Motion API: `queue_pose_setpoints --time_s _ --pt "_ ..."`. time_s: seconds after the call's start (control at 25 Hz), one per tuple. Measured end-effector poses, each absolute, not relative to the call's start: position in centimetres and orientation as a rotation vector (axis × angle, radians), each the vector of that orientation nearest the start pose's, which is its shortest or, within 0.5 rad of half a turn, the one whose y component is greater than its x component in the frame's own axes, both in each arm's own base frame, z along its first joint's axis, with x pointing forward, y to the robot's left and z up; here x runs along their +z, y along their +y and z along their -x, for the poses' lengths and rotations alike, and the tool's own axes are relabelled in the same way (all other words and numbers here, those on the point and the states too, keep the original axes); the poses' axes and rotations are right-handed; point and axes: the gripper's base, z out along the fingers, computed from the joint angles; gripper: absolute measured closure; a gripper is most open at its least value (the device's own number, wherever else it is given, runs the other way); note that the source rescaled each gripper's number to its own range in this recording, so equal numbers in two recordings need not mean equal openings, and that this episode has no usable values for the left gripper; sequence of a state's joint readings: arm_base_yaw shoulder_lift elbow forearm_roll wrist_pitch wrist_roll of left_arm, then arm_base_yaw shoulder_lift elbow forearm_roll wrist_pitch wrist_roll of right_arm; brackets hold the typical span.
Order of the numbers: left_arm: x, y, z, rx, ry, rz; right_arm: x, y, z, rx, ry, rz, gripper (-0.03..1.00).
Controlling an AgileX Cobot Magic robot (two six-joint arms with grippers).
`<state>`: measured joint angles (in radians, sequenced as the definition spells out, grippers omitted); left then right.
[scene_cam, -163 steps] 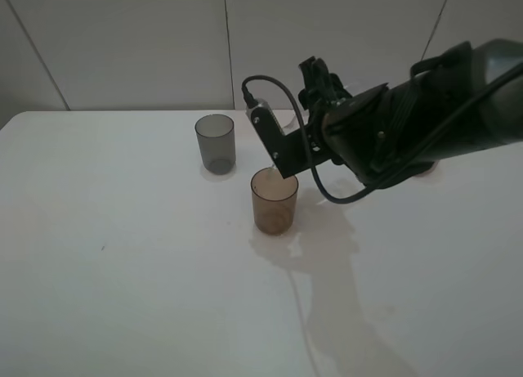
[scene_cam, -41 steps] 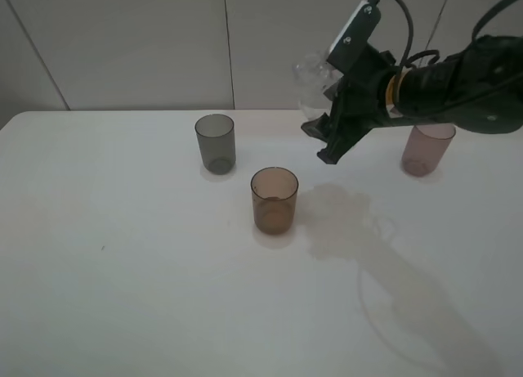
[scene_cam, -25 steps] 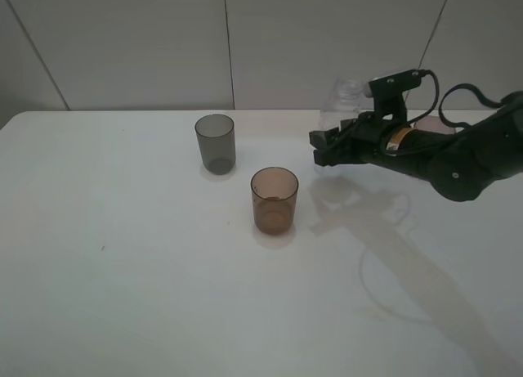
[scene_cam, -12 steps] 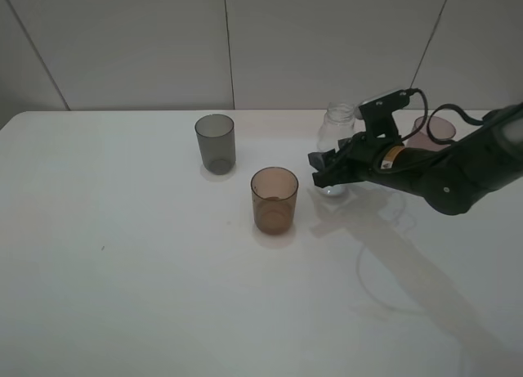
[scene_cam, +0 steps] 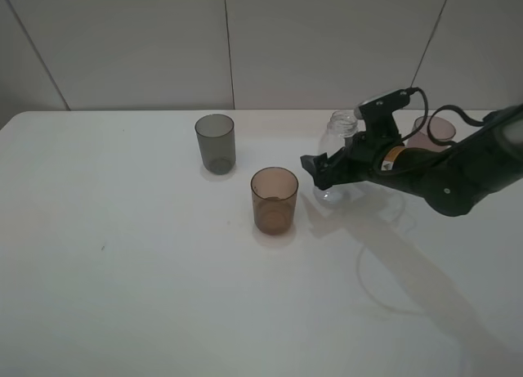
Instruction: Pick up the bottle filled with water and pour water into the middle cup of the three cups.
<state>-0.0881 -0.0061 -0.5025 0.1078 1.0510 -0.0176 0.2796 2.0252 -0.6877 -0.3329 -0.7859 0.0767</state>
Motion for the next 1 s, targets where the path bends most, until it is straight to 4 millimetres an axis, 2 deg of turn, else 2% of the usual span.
queue_pose_setpoints --time_s 0.16,0.48,0.6,0.72,1.0 --pt "27.9 0.9 0.5 0.062 2.021 -0.066 10.7 11.4 -31.9 0.314 1.905 0.583 -0.03" --pt "27.9 0.9 0.5 0.062 2.021 -0.066 18.2 11.1 -31.3 0.305 1.726 0.531 -0.03" --pt "27.9 0.9 0.5 0.062 2.021 -0.066 20.5 10.5 -30.4 0.343 1.8 0.42 -0.03" --pt "27.9 0.9 0.5 0.062 2.021 -0.066 21.9 9.5 -29.1 0.359 1.951 0.271 -0.03" --pt "27.9 0.9 0.5 0.062 2.021 -0.066 23.5 6.1 -24.3 0.11 2.368 0.069 -0.03"
